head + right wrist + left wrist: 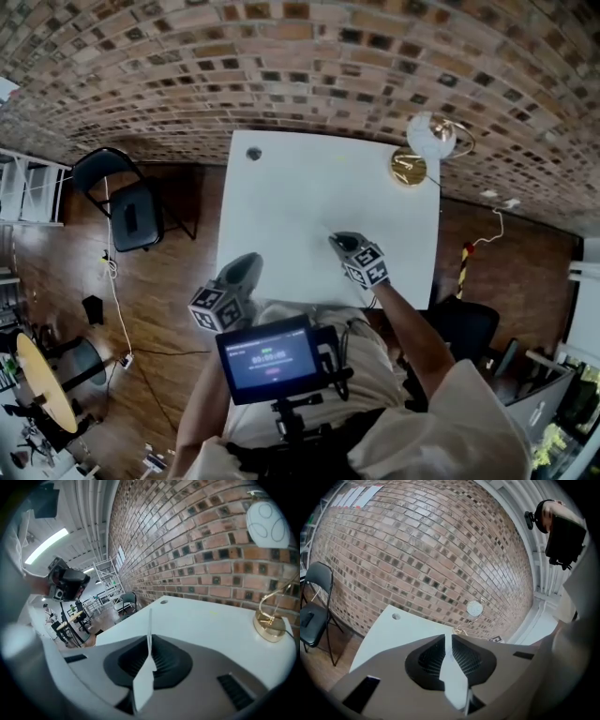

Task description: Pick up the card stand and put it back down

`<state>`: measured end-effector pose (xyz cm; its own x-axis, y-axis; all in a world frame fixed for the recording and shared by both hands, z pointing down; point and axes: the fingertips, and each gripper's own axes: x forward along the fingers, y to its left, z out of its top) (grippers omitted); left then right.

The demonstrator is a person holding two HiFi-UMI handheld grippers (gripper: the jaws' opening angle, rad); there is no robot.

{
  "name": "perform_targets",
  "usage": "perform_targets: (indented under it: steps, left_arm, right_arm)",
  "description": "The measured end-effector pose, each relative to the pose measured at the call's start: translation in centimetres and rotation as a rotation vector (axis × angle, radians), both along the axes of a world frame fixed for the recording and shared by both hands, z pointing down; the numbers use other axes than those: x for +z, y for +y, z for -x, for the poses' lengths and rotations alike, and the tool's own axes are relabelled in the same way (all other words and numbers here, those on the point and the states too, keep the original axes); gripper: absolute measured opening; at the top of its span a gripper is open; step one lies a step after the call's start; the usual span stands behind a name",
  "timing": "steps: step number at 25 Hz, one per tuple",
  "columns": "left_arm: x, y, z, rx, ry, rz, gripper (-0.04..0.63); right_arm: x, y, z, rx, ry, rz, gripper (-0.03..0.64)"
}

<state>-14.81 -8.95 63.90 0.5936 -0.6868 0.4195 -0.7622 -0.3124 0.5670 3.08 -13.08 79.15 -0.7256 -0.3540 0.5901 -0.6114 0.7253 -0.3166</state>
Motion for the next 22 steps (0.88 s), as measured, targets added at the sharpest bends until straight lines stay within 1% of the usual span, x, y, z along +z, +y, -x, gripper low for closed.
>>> perform_targets:
  steps: [5, 7, 9, 13, 15, 18, 22]
  left_arm:
    - [-1.6, -1.2, 0.3, 0.001, 0.012, -0.037, 0.043]
    - [-2.9, -1.7, 0.0, 0.0, 0.018, -0.056, 0.043]
    - [-4.3, -2.1, -0.5, 0.004, 0.019, -0.076, 0.043]
    - [-5.0, -2.3, -0.7, 0.009, 0.038, -0.107, 0.04]
    - [-6.6, -2.4, -1.2, 0.006, 0.05, -0.12, 0.038]
    - [-9.5, -2.7, -2.2, 0.013, 0.076, -0.129, 0.038]
    - [-12.0, -3.1, -2.4, 0.016, 0.112, -0.182, 0.032]
  right_arm:
    - [-6.2, 0.3, -0.8, -0.046, -0.042, -0.069, 0.026]
    - [-8.6, 0.3, -1.2, -0.063, -0.058, -0.095, 0.026]
    - [-10.9, 0.2, -1.5, -0.088, -0.069, -0.108, 0.026]
    - [-14.7, 0.5, -1.9, -0.164, -0.069, -0.124, 0.026]
    - [-16.5, 0.5, -2.1, -0.188, -0.063, -0.134, 0.026]
    - [-19.3, 0.0, -2.4, -0.202, -0.053, -0.154, 0.026]
    - [-22.7, -0.5, -2.7, -0.204, -0.055, -0.216, 0.026]
